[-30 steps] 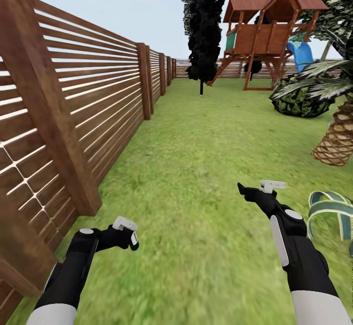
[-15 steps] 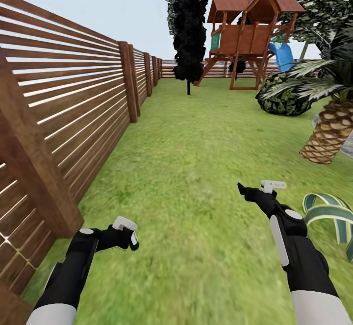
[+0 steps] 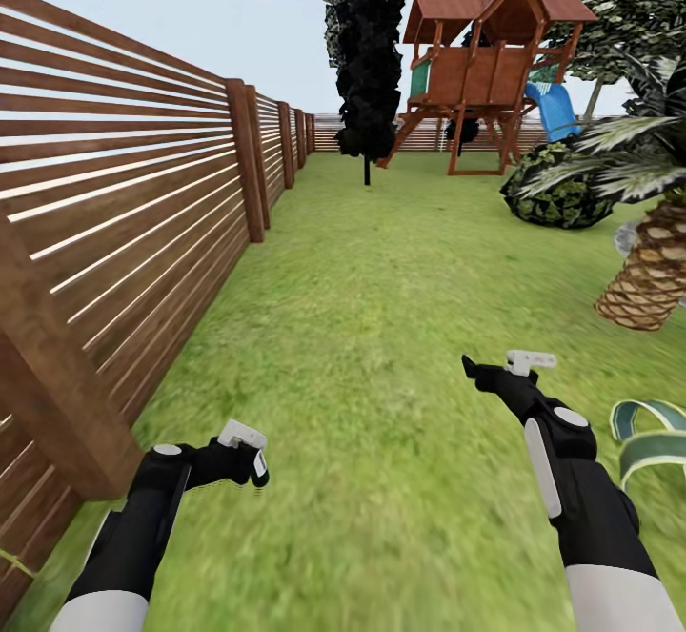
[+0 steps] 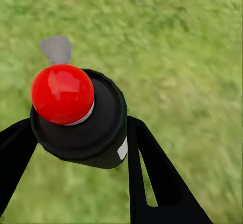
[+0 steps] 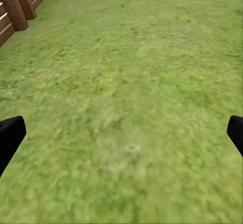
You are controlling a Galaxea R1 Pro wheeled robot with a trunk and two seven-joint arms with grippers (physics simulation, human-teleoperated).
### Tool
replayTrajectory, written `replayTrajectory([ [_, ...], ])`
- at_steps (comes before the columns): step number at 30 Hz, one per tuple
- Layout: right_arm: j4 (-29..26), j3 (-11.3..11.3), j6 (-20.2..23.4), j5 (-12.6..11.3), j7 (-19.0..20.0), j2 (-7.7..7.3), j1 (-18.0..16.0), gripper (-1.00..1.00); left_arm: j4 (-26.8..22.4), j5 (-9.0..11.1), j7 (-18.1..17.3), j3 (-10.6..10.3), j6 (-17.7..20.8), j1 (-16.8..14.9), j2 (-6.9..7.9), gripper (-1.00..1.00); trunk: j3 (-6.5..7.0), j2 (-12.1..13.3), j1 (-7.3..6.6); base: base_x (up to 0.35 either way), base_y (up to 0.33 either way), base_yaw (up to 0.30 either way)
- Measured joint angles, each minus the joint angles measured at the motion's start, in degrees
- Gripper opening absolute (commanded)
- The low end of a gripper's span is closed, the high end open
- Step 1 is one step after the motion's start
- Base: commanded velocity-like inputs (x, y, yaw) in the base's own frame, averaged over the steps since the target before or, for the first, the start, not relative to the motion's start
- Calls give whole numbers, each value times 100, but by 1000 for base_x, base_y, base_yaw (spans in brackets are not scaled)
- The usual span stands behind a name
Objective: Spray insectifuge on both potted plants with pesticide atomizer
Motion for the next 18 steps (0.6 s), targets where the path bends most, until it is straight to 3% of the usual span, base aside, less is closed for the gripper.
replayTrajectory([
  [18,5,4,1,3,0,5,0,100,-9,-1,5,-13,1,0,6,-100,0,0,0,346,0,0],
])
